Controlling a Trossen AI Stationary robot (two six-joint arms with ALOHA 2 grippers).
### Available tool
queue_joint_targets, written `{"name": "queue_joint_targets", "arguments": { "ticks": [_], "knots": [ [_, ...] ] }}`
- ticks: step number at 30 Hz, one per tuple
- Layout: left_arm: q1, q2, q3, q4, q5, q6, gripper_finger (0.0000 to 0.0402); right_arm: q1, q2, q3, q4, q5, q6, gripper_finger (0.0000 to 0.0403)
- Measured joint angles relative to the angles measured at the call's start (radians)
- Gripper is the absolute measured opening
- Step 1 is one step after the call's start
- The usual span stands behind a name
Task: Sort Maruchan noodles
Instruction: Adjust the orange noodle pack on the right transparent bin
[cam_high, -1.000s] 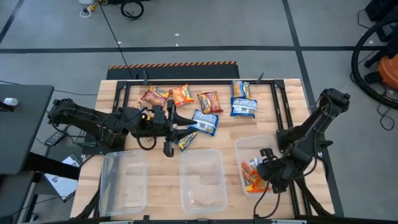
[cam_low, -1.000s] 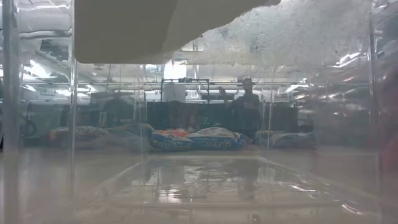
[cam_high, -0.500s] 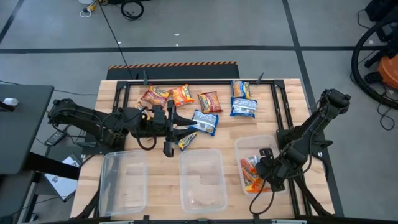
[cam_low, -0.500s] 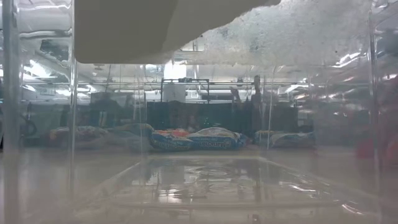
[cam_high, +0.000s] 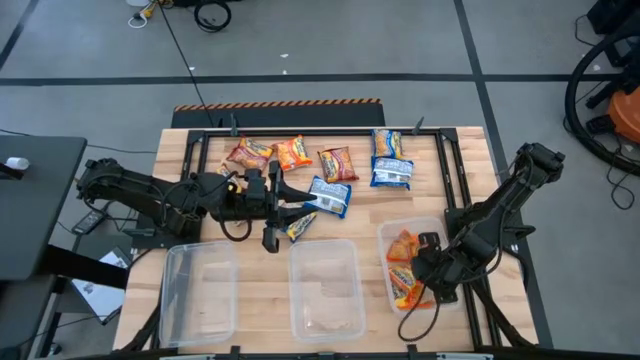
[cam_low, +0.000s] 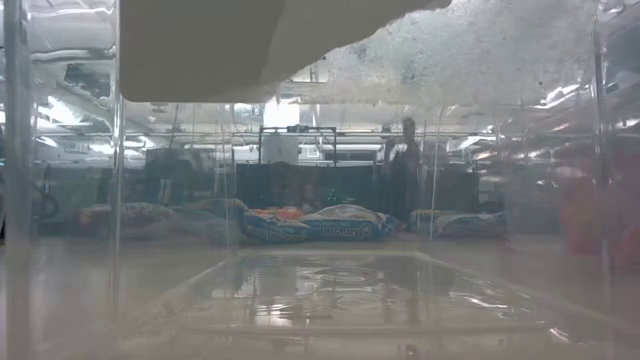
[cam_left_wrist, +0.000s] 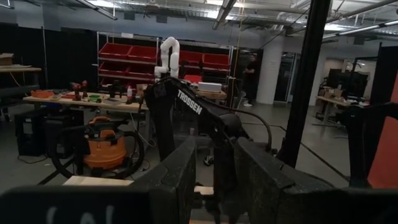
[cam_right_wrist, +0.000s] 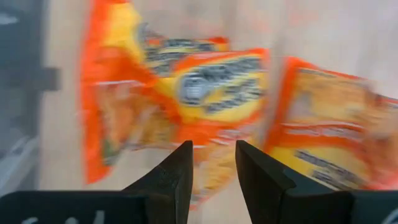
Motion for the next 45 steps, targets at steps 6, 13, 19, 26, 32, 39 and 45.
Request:
{"name": "queue_joint_targets", "arguments": {
  "ticks": [6,13,19,26,32,39,45],
  "knots": [
    [0.0,0.0,0.0,0.0,0.004,0.0,0.0117,-0.061,-0.051,0.038,-0.238,0.2,0.231,0.0126],
    [0.0,0.0,0.0,0.0,0.014,0.0,0.0117,-0.179,-0.068,-0.026,-0.19,0.194,0.143,0.0126],
    [-0.007,0.0,0.0,-0.001,0.014,0.0,0.0117,-0.211,0.001,-0.074,-0.184,0.15,0.116,0.0126],
    [-0.008,0.0,0.0,-0.008,0.016,0.002,0.0117,-0.244,0.01,-0.103,-0.123,0.142,0.125,0.012],
    [-0.006,0.0,0.0,-0.008,0.015,0.002,0.0117,-0.256,0.009,-0.135,-0.063,0.103,0.085,0.0061],
    [-0.006,0.0,0.0,-0.008,0.014,0.002,0.0117,-0.248,-0.011,-0.038,-0.157,0.162,0.018,0.0012],
    [-0.006,0.0,0.0,-0.008,0.014,-0.001,0.0117,-0.205,-0.021,0.034,-0.235,0.351,0.052,0.0006]
  ]
}}
